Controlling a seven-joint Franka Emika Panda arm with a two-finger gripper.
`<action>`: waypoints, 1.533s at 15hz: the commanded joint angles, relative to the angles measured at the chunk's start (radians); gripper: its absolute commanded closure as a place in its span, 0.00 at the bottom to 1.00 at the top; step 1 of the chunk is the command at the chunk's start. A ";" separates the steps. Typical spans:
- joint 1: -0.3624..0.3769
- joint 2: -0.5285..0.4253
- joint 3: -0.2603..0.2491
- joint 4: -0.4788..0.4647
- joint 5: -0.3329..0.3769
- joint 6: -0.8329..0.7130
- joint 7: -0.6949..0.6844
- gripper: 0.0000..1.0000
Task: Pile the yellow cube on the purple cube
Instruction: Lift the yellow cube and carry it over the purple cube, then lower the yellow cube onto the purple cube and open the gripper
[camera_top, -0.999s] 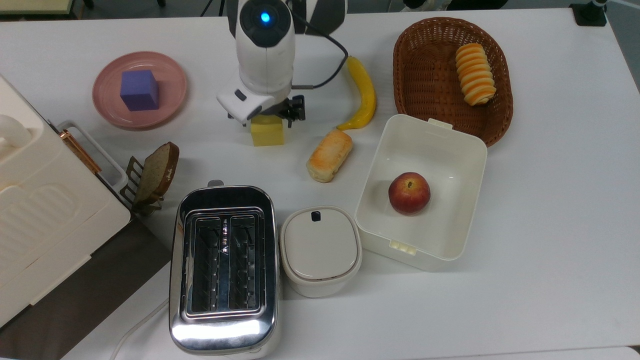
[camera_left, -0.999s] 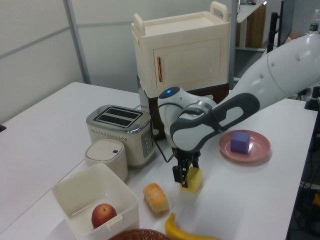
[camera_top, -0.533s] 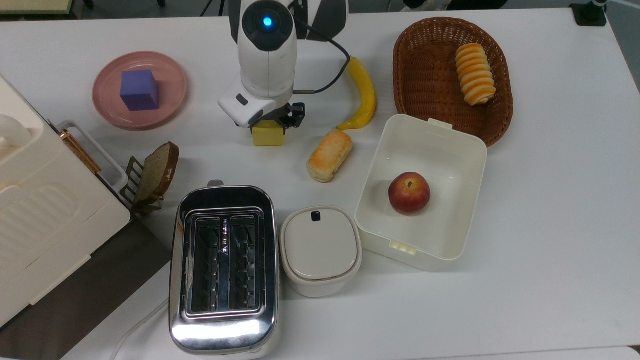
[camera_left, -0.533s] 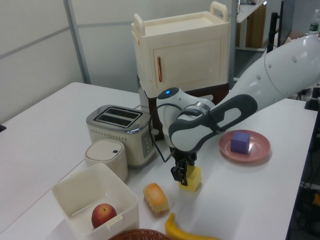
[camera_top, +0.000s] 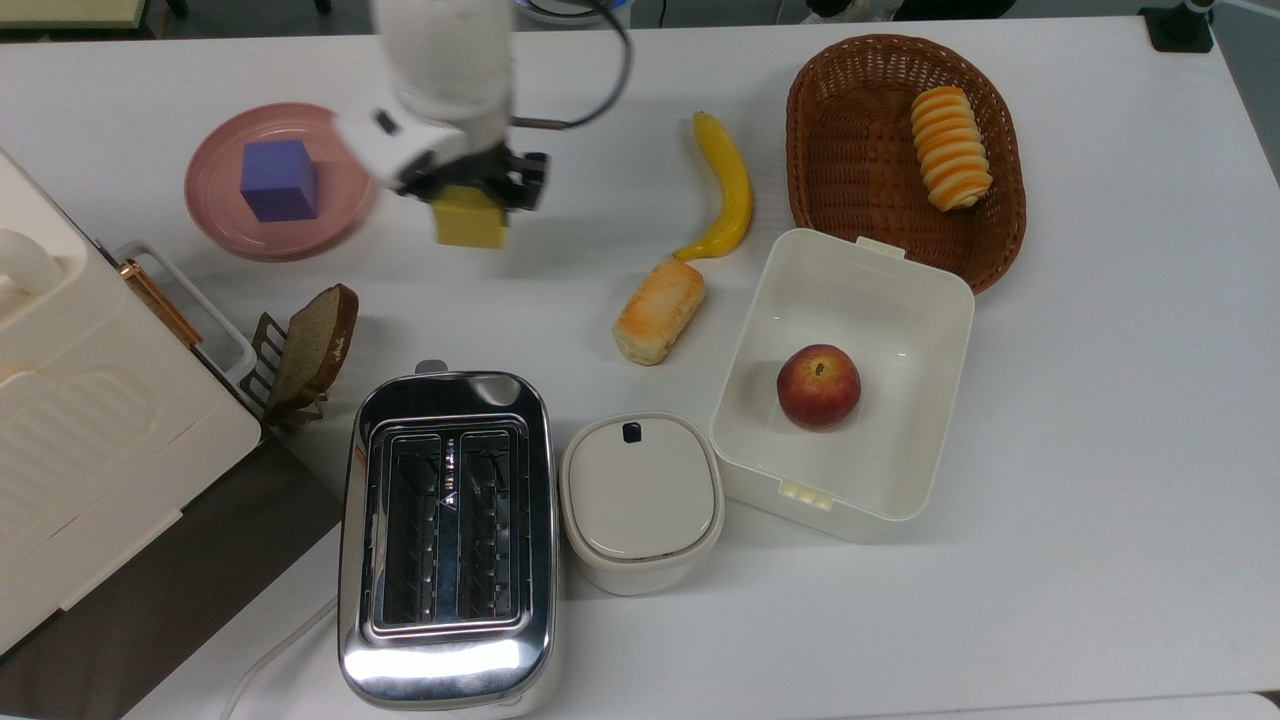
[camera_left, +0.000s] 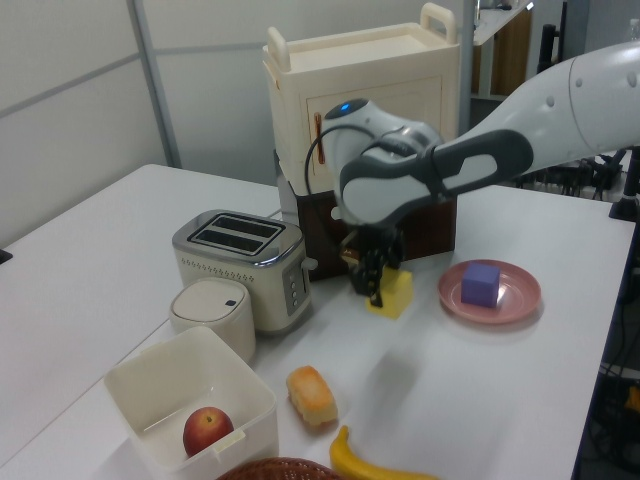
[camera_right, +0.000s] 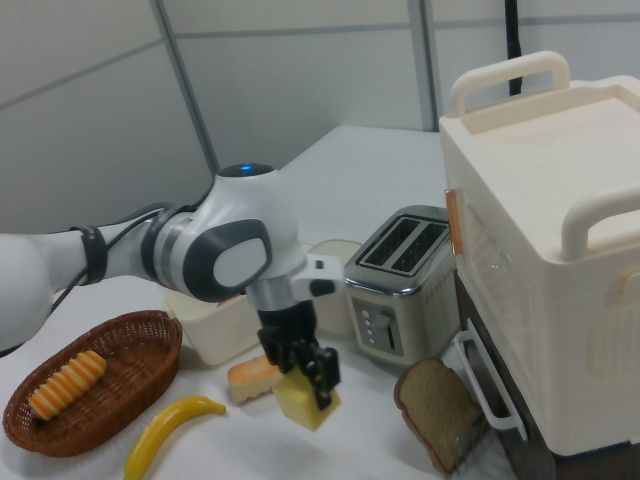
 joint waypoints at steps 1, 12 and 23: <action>-0.053 -0.029 -0.086 0.010 0.048 -0.032 -0.143 0.79; -0.226 -0.032 -0.180 -0.033 0.145 -0.031 -0.499 0.77; -0.269 -0.014 -0.180 -0.078 0.147 0.020 -0.565 0.19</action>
